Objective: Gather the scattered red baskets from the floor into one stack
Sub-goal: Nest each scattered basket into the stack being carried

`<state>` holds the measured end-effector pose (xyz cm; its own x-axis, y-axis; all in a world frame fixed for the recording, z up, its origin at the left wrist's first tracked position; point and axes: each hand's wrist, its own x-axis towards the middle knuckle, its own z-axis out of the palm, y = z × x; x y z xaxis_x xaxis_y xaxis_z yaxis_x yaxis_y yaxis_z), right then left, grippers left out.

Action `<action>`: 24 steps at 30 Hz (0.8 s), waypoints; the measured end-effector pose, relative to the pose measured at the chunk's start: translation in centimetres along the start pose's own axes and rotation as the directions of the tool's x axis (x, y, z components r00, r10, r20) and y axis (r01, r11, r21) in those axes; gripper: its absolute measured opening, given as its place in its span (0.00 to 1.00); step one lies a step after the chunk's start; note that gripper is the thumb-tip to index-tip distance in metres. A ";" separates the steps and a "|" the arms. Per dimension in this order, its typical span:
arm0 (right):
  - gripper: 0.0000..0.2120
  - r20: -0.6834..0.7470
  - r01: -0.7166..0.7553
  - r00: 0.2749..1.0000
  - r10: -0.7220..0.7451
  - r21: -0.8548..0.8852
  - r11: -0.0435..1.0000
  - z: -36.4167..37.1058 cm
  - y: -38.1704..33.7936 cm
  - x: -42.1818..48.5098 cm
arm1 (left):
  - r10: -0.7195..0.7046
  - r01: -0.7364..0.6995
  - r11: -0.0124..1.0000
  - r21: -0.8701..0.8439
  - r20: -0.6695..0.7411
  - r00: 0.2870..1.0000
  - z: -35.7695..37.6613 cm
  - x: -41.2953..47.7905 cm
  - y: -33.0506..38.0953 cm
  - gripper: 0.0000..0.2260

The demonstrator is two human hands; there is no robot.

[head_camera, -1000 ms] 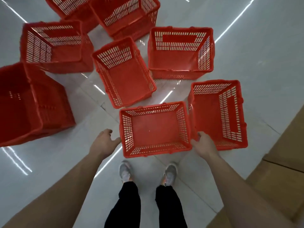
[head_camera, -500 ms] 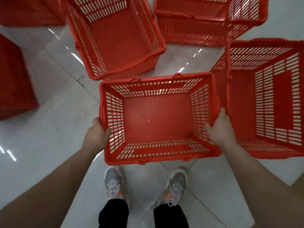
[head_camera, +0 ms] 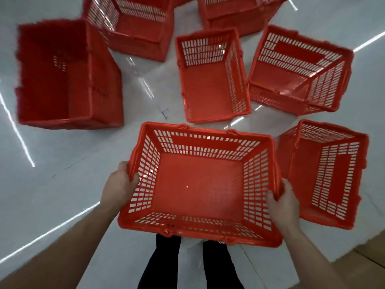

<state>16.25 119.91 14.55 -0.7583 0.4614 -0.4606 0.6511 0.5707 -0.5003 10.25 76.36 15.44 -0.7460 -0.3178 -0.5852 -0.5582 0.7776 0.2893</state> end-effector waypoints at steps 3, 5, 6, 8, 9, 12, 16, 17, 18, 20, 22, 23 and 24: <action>0.22 0.042 0.069 0.997 -0.069 0.000 0.998 -3.3 -8.3 -3.7 | -0.049 0.044 0.996 -0.073 -0.068 0.997 -8.1 -4.9 -2.8 0.21; 0.19 0.063 0.140 0.988 -0.139 -0.024 0.990 -4.9 -14.1 -6.0 | -0.089 0.076 0.988 -0.135 -0.094 0.992 -13.2 -8.0 -4.9 0.21; 0.18 0.077 0.173 0.982 -0.170 -0.033 0.984 -5.5 -16.9 -7.1 | -0.112 0.093 0.982 -0.165 -0.110 0.988 -15.5 -9.3 -6.0 0.21; 0.17 0.094 0.227 0.970 -0.224 -0.030 0.973 -6.3 -22.3 -9.1 | -0.153 0.117 0.967 -0.226 -0.149 0.977 -19.7 -11.7 -7.9 0.21; 0.16 0.092 0.247 0.966 -0.243 -0.038 0.968 -6.5 -24.8 -10.1 | -0.168 0.123 0.959 -0.255 -0.165 0.972 -21.6 -12.7 -8.8 0.21; 0.14 0.099 0.292 0.953 -0.285 -0.060 0.955 -6.4 -31.6 -12.7 | -0.208 0.128 0.933 -0.335 -0.213 0.955 -26.7 -15.0 -11.4 0.20; 0.16 0.142 0.360 0.924 -0.354 -0.019 0.933 -5.7 -39.9 -15.3 | -0.243 0.102 0.906 -0.410 -0.307 0.920 -31.7 -16.3 -14.6 0.19; 0.16 0.147 0.391 0.912 -0.384 -0.024 0.920 -5.4 -41.8 -15.6 | -0.259 0.104 0.895 -0.433 -0.317 0.912 -32.7 -16.3 -15.2 0.19; 0.16 0.144 0.425 0.898 -0.416 -0.036 0.904 -5.1 -43.6 -15.6 | -0.276 0.108 0.880 -0.462 -0.316 0.908 -33.5 -16.1 -15.7 0.18; 0.18 0.135 0.475 0.875 -0.465 -0.058 0.878 -4.5 -47.3 -15.2 | -0.313 0.120 0.847 -0.518 -0.303 0.900 -34.7 -15.3 -16.4 0.19; 0.17 0.151 0.523 0.846 -0.511 -0.049 0.851 -3.7 -50.8 -14.4 | -0.351 0.136 0.820 -0.556 -0.301 0.887 -35.6 -14.3 -16.6 0.19; 0.17 0.164 0.548 0.829 -0.535 -0.045 0.835 -3.1 -52.4 -13.8 | -0.368 0.141 0.809 -0.571 -0.304 0.879 -35.9 -13.6 -16.6 0.19; 0.17 0.176 0.572 0.812 -0.557 -0.044 0.819 -2.6 -54.0 -13.1 | -0.382 0.145 0.799 -0.584 -0.307 0.871 -36.3 -12.9 -16.6 0.19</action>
<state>-9.09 84.78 49.49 -0.9724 -0.0632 -0.2246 0.0985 0.7615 -0.6406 15.95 47.88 45.65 -0.5483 -0.7409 -0.3878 -0.7660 0.2588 0.5885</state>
